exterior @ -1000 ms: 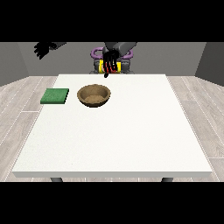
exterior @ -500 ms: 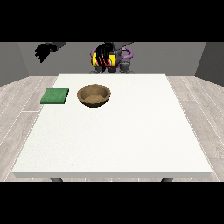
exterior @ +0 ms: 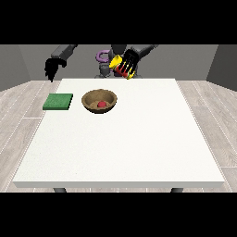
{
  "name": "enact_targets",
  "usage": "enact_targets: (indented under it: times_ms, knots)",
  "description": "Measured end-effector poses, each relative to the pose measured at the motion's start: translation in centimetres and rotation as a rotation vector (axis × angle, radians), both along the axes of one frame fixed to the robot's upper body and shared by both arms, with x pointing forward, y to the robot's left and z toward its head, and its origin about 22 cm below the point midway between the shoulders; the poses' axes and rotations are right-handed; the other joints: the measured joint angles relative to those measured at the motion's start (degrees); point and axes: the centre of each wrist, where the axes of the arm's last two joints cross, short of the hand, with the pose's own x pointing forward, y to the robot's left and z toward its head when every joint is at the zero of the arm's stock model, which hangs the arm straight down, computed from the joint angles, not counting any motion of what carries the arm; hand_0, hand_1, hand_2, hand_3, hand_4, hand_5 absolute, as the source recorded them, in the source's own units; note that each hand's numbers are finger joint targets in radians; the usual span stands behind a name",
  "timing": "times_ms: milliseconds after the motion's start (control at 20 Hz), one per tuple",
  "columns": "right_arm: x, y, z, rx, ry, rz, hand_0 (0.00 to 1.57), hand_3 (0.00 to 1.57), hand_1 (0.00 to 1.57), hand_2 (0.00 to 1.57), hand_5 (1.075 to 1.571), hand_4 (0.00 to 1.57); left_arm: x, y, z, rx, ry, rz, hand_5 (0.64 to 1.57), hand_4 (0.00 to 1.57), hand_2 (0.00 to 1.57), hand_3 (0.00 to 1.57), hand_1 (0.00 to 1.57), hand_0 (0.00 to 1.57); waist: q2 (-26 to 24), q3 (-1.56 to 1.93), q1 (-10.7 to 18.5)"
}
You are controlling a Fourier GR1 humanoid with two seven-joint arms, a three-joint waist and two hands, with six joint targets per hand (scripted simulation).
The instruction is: Pick the cup and pour the ball into the bowl, then pick the bowl and place it on the pad
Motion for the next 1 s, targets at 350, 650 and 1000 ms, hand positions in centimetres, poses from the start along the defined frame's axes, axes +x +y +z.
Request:
enact_targets:
  times_ms: [350,650,1000]
  knots:
    - [1.2,1.3,0.4,0.032,-0.033,-0.05,0.0,0.0,0.0,0.0,1.571,0.61,-0.2,2.4,7.8,-0.666,-0.002,-0.142,1.451,0.0,0.0,0.0,0.0,0.0,5.8,-0.34,5.0]
    - [0.5,0.6,-0.3,0.061,-0.053,-0.171,0.0,0.0,0.0,0.0,1.569,0.0,0.6,10.1,12.4,-0.899,0.054,-0.35,1.497,0.32,0.0,0.0,0.0,0.0,9.1,0.07,11.8]
    - [2.2,3.0,-0.2,0.112,-0.099,-0.206,0.0,0.0,0.0,0.0,1.568,0.0,1.7,20.6,16.1,-0.964,0.046,-0.461,1.512,0.32,0.0,0.0,0.0,0.0,12.7,0.38,14.1]
